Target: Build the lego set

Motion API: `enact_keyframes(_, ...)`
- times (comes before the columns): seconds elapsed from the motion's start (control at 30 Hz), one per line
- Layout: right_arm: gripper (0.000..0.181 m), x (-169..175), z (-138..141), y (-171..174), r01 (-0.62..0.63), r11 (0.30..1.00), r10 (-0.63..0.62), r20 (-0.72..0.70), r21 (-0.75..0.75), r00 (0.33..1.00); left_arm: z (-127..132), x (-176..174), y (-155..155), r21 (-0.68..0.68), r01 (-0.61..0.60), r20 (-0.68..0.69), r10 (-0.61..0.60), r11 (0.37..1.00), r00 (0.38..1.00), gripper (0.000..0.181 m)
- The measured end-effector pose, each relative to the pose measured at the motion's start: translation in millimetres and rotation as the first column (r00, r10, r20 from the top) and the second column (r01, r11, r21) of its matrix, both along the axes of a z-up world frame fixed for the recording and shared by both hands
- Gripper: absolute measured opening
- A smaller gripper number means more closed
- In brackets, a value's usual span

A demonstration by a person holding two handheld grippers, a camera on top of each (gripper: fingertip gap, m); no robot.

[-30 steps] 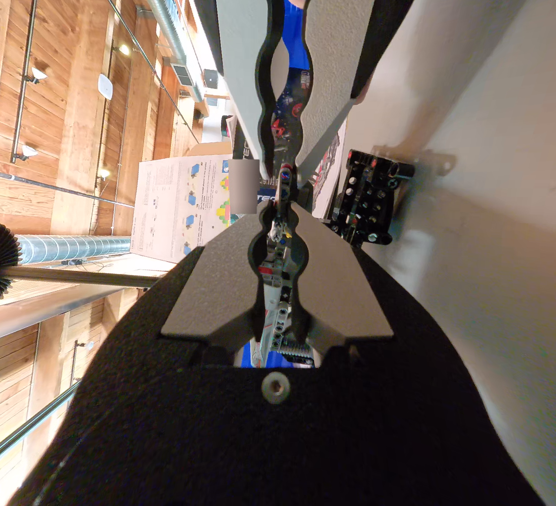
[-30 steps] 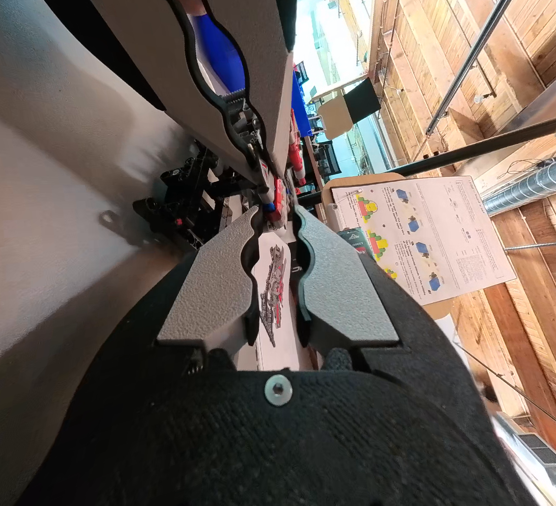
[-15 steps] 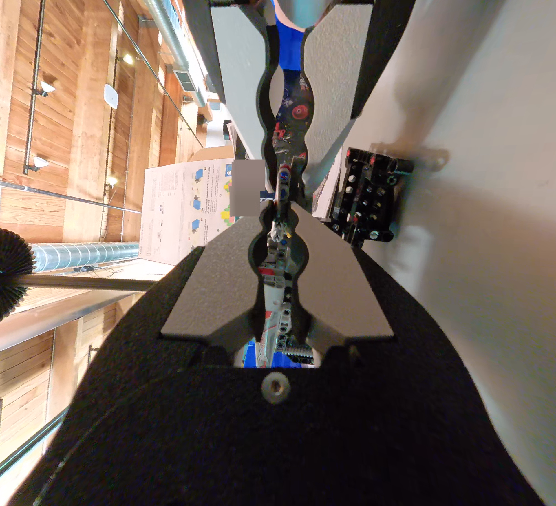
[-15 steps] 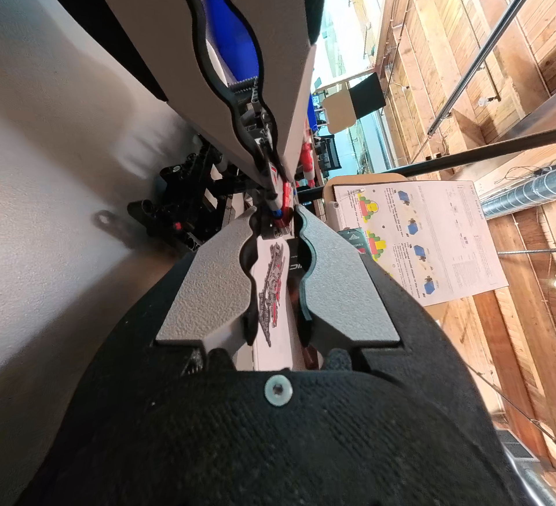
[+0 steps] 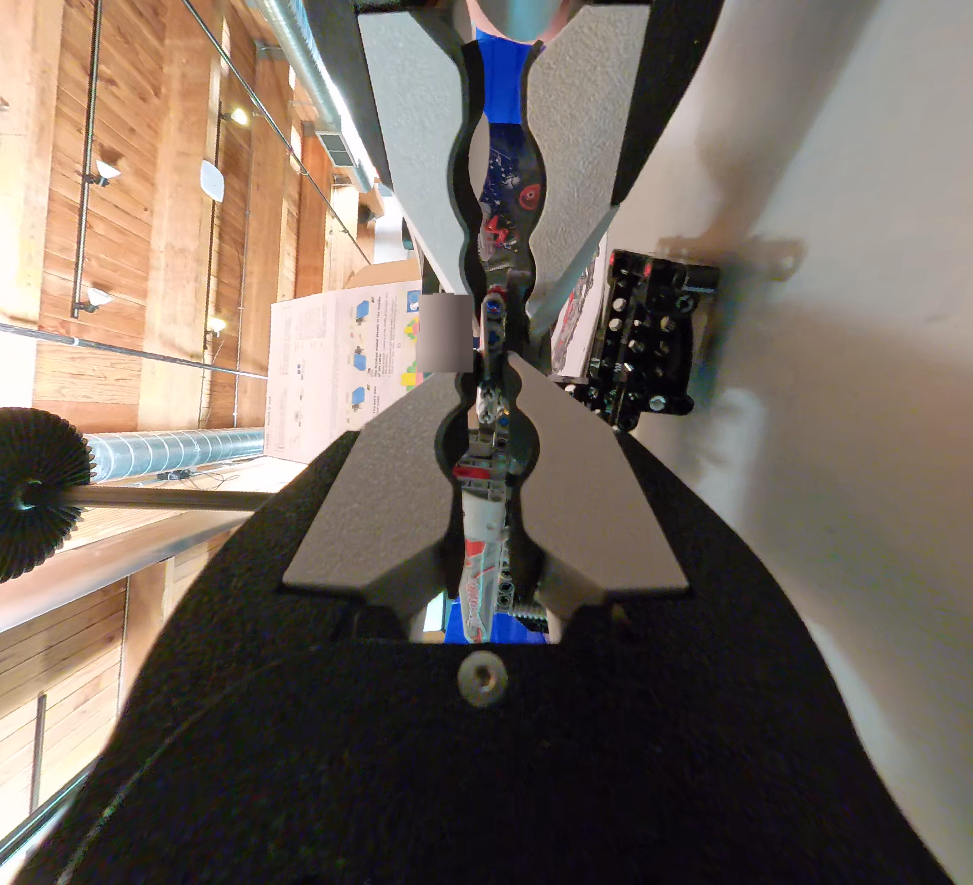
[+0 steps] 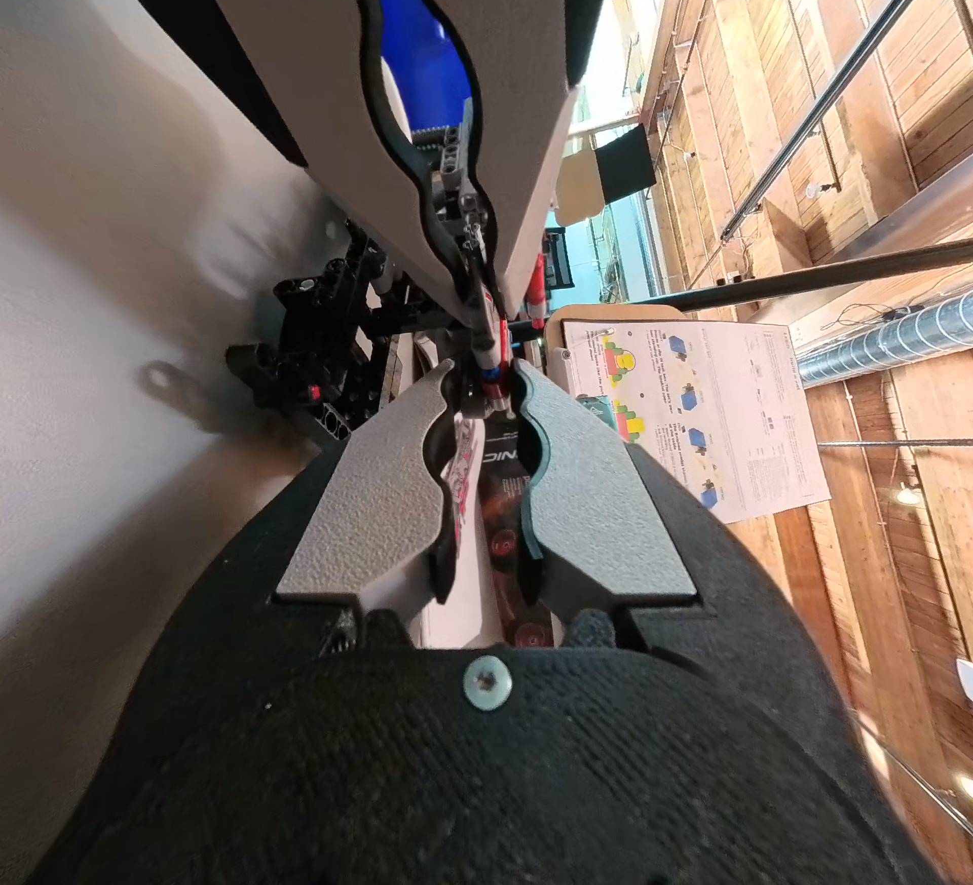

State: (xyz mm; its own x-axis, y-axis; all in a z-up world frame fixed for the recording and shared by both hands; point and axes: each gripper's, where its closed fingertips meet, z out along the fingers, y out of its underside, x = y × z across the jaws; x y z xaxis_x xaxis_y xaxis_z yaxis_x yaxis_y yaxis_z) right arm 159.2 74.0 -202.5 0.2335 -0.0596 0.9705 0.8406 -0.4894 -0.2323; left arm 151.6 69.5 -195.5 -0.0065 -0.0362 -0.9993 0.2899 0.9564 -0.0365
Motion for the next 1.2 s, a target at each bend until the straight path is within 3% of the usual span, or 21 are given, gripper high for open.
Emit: enact_keyframes(1.2, 0.014, 9.5, -1.6, -0.1, 0.059, 0.998, -0.059, 0.011, 0.011, 0.998, 2.6, 8.3, 7.4, 0.009, -0.034, -0.003, 0.034, 0.999, 0.999, 0.003)
